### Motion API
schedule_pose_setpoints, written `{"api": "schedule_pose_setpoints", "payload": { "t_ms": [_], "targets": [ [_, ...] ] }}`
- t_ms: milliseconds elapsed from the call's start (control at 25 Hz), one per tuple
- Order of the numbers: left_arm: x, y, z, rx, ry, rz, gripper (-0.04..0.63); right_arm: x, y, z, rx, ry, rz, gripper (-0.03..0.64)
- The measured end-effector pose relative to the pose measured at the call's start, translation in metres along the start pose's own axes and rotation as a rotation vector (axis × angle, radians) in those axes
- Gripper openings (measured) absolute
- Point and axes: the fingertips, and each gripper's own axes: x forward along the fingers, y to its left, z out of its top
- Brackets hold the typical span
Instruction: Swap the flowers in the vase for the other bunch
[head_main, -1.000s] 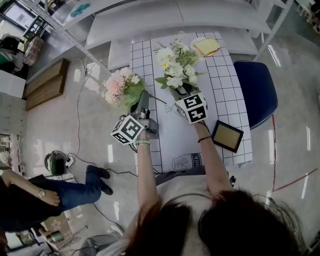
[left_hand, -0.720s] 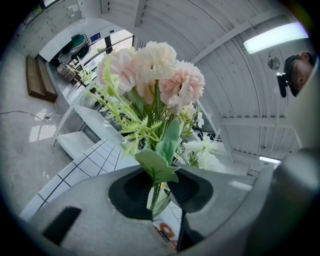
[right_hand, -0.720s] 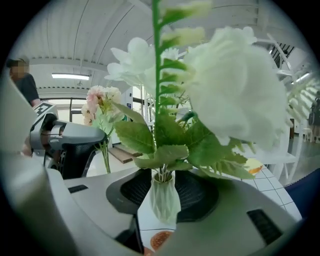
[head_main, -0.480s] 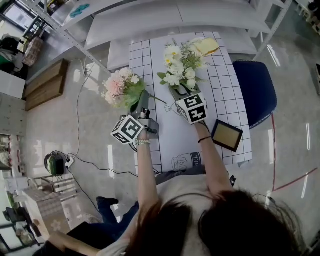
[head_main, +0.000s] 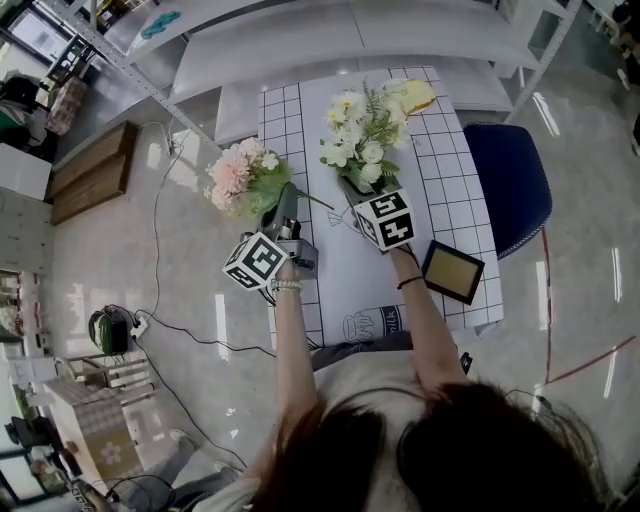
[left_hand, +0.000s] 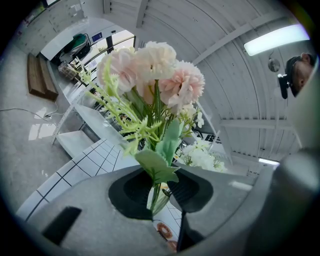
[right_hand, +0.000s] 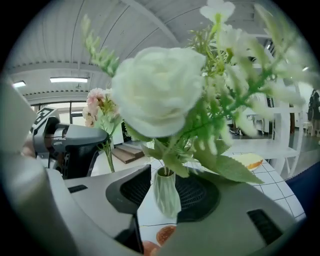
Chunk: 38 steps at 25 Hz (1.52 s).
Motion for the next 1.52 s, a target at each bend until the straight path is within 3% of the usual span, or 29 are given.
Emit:
{"api": "schedule_pose_setpoints", "payload": {
  "t_ms": [680, 1520],
  "targets": [
    [-0.007, -0.005, -0.003, -0.009, -0.005, -0.005, 0.087, -0.017, 0.008, -0.012, 0.034, 0.033, 0.038, 0.105],
    [-0.037, -0.021, -0.010, -0.015, -0.029, -0.014, 0.087, -0.058, 0.028, 0.012, 0.149, -0.072, 0.169, 0.022]
  ]
}}
